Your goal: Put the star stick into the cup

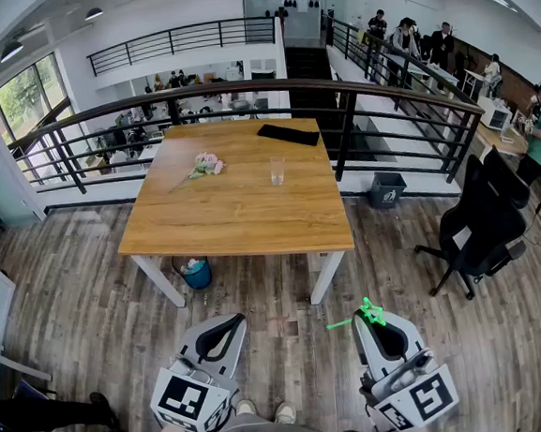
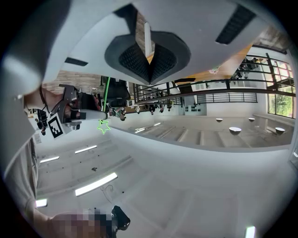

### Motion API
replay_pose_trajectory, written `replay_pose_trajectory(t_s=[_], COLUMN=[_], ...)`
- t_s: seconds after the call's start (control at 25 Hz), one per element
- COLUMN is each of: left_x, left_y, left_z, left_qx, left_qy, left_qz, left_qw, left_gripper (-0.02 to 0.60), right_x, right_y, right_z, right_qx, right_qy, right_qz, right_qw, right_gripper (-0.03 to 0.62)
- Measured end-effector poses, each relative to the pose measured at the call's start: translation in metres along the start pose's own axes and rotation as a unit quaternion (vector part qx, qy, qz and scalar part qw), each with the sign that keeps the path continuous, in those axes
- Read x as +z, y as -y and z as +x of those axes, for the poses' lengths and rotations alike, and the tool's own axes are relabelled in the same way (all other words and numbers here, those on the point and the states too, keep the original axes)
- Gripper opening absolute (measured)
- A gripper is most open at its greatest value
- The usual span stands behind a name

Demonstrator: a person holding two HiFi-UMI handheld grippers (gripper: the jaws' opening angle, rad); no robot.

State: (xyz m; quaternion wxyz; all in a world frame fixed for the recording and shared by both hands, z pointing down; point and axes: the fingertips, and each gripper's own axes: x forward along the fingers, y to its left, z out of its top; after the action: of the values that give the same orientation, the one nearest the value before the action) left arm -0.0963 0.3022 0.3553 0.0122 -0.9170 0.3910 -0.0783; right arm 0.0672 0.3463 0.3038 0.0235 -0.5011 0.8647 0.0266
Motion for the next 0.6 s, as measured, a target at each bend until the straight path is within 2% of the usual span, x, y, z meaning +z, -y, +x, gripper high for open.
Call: replay_pose_trajectory(t_s=[0.6], left_x=[-0.005], left_y=[-0.003], left_z=[0.01], left_qx=[0.005], left_qy=[-0.009], left_qz=[0.001], left_qw=[0.9999], left_gripper=[0.015], right_x=[-0.011], right_y=[0.015], right_z=[-0.006], right_qx=[-0.006], right_qy=[0.011], right_qz=[0.048], right_qw=[0.999], right_gripper=[0.032])
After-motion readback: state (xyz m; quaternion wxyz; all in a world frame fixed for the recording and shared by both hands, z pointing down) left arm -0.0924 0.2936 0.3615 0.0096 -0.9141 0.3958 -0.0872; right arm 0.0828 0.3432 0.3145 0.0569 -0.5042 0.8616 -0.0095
